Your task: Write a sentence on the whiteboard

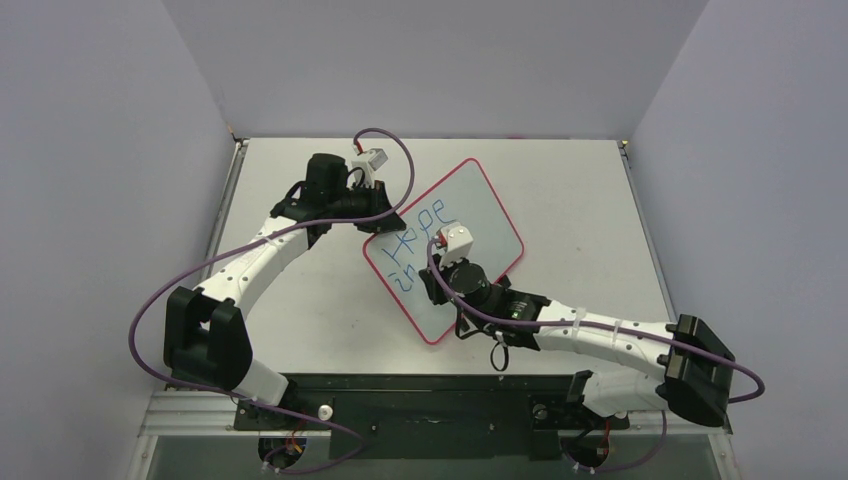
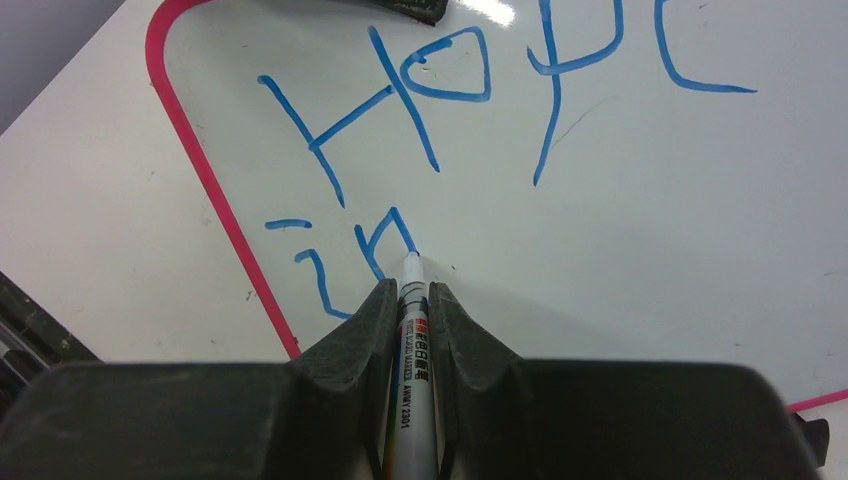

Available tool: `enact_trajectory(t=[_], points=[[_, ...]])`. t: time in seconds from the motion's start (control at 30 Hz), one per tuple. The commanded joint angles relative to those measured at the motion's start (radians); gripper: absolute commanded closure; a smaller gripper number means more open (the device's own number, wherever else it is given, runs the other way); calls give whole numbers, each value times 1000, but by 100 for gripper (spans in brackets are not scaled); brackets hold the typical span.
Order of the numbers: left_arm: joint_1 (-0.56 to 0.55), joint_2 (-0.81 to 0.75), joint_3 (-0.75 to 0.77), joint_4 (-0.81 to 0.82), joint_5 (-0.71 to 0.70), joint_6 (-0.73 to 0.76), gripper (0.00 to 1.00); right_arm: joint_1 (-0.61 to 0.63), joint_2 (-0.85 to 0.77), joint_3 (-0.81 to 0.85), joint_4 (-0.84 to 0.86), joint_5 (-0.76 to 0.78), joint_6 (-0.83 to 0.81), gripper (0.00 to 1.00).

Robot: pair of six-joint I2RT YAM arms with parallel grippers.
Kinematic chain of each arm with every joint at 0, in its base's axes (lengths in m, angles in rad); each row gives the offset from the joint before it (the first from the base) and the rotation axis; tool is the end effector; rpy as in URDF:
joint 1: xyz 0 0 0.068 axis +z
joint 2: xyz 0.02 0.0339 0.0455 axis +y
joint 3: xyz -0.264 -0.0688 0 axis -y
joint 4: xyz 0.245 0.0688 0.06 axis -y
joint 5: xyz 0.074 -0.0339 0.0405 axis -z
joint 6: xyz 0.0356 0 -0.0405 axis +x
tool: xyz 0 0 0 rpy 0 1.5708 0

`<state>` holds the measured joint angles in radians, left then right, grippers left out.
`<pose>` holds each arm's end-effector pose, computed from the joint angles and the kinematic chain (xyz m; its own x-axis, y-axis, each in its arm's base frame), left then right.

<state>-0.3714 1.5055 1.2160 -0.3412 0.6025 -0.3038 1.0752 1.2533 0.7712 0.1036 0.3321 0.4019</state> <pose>0.3078 -0.1415 0.3036 -0.7414 0.0242 -0.6707 0.5279 0.6381 -0.5605 0.1446 0.2430 0.2641 -0.4307 -0.0191 -0.9023 -0.5640 0.7862 0.2526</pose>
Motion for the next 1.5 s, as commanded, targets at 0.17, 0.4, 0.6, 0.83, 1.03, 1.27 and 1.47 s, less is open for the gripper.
enact_trajectory(t=[0.17,0.4,0.6,0.83,1.03,1.27,1.47], points=[[9,-52,5,33,-102,46,100,13,-64,-17,-72,23,11,100],[9,-50,7,33,-103,46,100,14,-131,4,-100,32,4,100],[9,-52,4,33,-105,46,100,-26,-163,0,-101,19,3,100],[8,-53,2,33,-105,46,100,-109,-192,-12,-114,-6,-6,100],[8,-51,2,32,-108,47,100,-155,-204,-30,-126,-25,-12,100],[8,-47,3,32,-108,48,100,-190,-211,-56,-113,-49,-9,100],[6,-42,5,31,-110,49,100,-192,-216,-68,-113,-74,-4,100]])
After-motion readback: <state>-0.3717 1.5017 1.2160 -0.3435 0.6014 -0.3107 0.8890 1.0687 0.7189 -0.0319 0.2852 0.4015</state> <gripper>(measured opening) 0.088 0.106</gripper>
